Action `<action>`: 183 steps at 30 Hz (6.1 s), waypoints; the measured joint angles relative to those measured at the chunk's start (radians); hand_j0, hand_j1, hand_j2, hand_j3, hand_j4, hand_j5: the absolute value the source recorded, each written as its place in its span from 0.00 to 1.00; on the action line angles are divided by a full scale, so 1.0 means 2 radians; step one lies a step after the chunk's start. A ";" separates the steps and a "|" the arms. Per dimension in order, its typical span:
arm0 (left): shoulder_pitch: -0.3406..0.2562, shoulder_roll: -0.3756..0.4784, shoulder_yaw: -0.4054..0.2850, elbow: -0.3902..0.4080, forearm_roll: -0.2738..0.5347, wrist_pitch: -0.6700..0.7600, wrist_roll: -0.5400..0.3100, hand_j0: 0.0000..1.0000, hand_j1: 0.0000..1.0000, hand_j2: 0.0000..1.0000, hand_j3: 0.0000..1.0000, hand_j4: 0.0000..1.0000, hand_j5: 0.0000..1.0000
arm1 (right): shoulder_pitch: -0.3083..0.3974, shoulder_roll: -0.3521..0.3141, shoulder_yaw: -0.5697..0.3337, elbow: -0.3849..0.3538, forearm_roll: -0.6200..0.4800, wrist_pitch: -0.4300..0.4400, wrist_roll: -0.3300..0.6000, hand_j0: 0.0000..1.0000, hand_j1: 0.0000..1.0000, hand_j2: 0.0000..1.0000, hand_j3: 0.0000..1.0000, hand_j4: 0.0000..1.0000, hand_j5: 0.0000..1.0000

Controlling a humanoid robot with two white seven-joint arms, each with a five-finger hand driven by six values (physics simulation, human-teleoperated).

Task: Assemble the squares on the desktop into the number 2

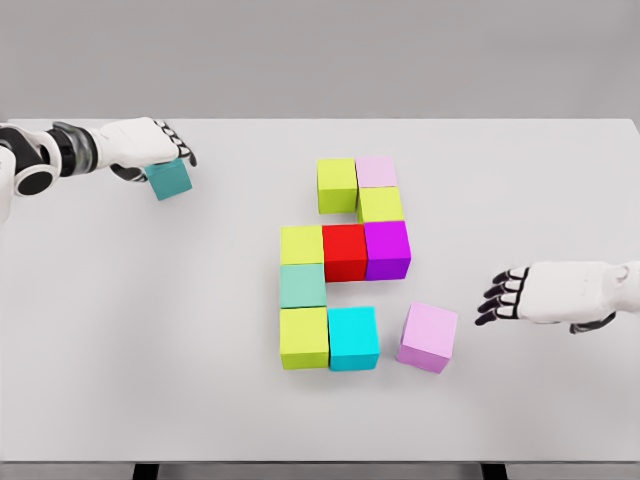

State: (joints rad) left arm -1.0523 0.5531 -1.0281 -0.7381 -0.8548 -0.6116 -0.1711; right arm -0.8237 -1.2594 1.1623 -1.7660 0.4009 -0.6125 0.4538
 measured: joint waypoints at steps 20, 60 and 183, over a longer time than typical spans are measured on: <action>-0.008 -0.002 0.003 -0.020 0.007 0.000 -0.002 0.64 0.64 0.64 0.64 0.64 0.64 | 0.000 0.041 0.011 0.000 -0.025 0.000 0.004 0.99 0.99 0.99 0.99 0.99 0.99; -0.002 -0.048 -0.015 -0.139 0.003 0.000 -0.002 0.65 0.65 0.65 0.65 0.65 0.65 | -0.002 0.064 -0.043 0.020 -0.021 0.000 0.006 1.00 1.00 1.00 1.00 1.00 1.00; -0.012 -0.042 -0.032 -0.073 0.028 0.000 -0.017 0.90 0.90 0.90 0.90 0.90 0.90 | 0.347 0.235 -0.455 0.217 -0.327 0.000 0.003 1.00 1.00 1.00 1.00 1.00 1.00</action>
State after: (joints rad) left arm -1.0769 0.4685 -1.0927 -0.8835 -0.7980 -0.6118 -0.2045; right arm -0.1304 -0.7892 0.2527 -1.3321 -0.2523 -0.6129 0.4596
